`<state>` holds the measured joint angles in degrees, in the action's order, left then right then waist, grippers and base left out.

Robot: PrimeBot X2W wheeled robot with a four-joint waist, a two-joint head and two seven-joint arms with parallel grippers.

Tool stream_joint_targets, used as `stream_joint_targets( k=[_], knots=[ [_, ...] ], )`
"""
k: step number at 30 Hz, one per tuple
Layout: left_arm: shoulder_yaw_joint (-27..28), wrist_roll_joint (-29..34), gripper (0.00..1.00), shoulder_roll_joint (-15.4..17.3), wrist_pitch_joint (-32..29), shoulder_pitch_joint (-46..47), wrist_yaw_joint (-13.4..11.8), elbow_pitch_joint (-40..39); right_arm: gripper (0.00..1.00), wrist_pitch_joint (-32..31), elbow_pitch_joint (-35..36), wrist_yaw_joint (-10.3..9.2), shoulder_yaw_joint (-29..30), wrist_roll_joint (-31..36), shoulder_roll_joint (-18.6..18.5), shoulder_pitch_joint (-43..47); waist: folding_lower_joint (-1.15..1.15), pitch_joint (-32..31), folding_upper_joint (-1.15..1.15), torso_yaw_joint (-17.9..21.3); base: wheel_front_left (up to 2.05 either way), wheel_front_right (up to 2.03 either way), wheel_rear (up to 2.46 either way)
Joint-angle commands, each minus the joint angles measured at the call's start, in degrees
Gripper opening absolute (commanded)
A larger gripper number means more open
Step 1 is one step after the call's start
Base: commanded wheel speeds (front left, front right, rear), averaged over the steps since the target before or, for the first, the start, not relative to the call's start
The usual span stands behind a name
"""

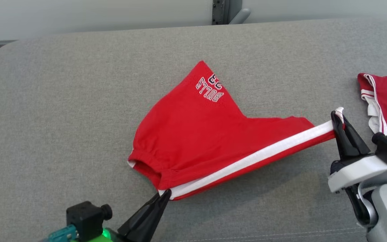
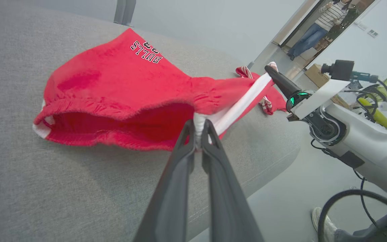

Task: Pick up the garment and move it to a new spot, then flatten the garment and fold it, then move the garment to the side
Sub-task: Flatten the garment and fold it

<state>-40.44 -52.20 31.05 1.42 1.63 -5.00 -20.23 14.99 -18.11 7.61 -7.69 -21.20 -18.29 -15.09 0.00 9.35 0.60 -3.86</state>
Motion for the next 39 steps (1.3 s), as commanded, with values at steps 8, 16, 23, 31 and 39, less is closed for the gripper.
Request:
stream_joint_targets(
  k=[8, 16, 23, 31, 39],
  knots=[
    [4.98, 0.28, 0.0, 6.84, -2.06, -6.02, -8.98, -16.1, 0.02, -5.22, 16.94, -0.25, 8.65, 4.07, 4.14, 9.77, 0.0, -2.73, -0.6, 2.48, 0.0, 0.0, 0.0],
    [8.78, 0.23, 0.0, 8.9, -2.36, -3.52, -10.22, -16.62, 0.04, -9.13, 24.09, -0.26, 9.69, 5.94, 5.91, 8.95, 0.0, -1.65, -0.6, 2.27, 0.0, 0.0, 0.0],
    [10.54, -0.7, 0.0, 8.07, -2.54, 0.25, -9.33, -14.47, 0.06, -9.48, 24.22, -0.25, 8.24, 6.9, 6.06, 5.01, 0.0, -0.32, -0.6, 2.96, 0.0, 0.0, 0.0],
    [14.13, -5.16, 0.0, 7.18, -7.79, 17.35, -3.05, -5.95, 0.0, -13.15, 19.81, -0.22, 4.59, 8.12, 3.6, -11.54, 0.0, 8.0, -0.6, 3.26, 0.0, 0.0, 0.0],
    [14.46, -3.64, 0.0, 2.87, -14.44, 45.44, 1.14, 14.14, 0.0, -15.21, 6.06, -0.2, 2.38, 7.05, 5.71, -36.42, 0.0, 15.08, -0.6, 3.62, 0.0, 0.0, 0.0]
  ],
)
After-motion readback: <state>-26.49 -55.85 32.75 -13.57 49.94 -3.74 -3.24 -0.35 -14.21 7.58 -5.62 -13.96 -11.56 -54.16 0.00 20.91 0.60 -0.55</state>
